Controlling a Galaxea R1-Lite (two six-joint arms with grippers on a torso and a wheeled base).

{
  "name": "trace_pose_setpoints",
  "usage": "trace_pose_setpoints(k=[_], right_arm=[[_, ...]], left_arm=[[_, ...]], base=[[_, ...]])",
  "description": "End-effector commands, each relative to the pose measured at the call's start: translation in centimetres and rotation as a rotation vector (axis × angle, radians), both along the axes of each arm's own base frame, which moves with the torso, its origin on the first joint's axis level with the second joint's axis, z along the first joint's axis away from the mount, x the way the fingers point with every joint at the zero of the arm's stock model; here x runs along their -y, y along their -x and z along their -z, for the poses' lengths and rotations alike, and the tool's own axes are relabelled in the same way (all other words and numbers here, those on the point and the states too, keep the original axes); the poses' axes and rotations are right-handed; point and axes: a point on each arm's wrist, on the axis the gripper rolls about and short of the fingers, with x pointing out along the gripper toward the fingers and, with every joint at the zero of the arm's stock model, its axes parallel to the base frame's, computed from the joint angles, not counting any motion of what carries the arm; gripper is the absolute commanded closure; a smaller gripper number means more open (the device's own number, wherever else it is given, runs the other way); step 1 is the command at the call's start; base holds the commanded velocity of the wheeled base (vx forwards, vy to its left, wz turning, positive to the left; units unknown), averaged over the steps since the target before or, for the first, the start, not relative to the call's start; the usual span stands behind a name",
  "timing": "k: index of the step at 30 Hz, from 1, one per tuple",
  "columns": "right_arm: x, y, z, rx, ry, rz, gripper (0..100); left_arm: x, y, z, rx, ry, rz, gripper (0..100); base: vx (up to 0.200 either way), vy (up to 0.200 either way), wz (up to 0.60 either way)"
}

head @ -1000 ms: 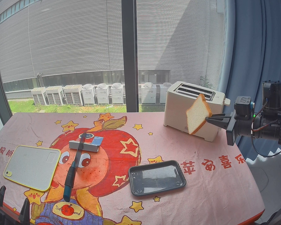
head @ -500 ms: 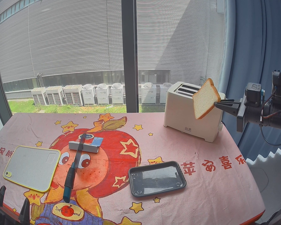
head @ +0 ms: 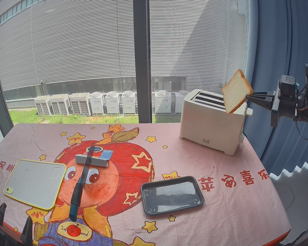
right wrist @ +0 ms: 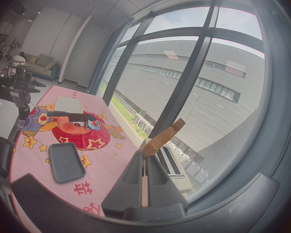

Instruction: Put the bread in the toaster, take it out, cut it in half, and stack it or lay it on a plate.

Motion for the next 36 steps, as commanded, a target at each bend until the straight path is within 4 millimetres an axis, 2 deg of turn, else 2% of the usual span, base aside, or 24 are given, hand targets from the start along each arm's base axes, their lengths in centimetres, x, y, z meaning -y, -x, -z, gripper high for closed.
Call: trace_pose_setpoints(k=[1, 7, 22, 26, 36], right_arm=[[0.0, -1.1, -0.9, 0.022, -0.002, -0.002, 100], [-0.2, -3.4, -0.6, 0.016, -0.012, -0.042, 100], [3.3, -11.3, 0.1, 0.076, -0.023, -0.069, 100], [4.1, -12.7, 0.3, 0.100, -0.005, -0.078, 100], [4.5, -15.6, 1.8, 0.189, 0.084, -0.131, 100]], left_arm=[[0.0, 0.0, 0.5, -0.002, 0.000, 0.003, 0], [0.0, 0.0, 0.5, 0.000, 0.000, 0.003, 0], [0.0, 0.0, 0.5, 0.000, 0.000, 0.003, 0], [0.0, 0.0, 0.5, -0.002, 0.000, 0.003, 0], [0.0, 0.0, 0.5, -0.002, 0.000, 0.003, 0]], base=[[-0.200, 0.000, 0.00], [-0.133, 0.000, 0.00], [0.000, 0.000, 0.00], [0.000, 0.000, 0.00], [0.000, 0.000, 0.00]])
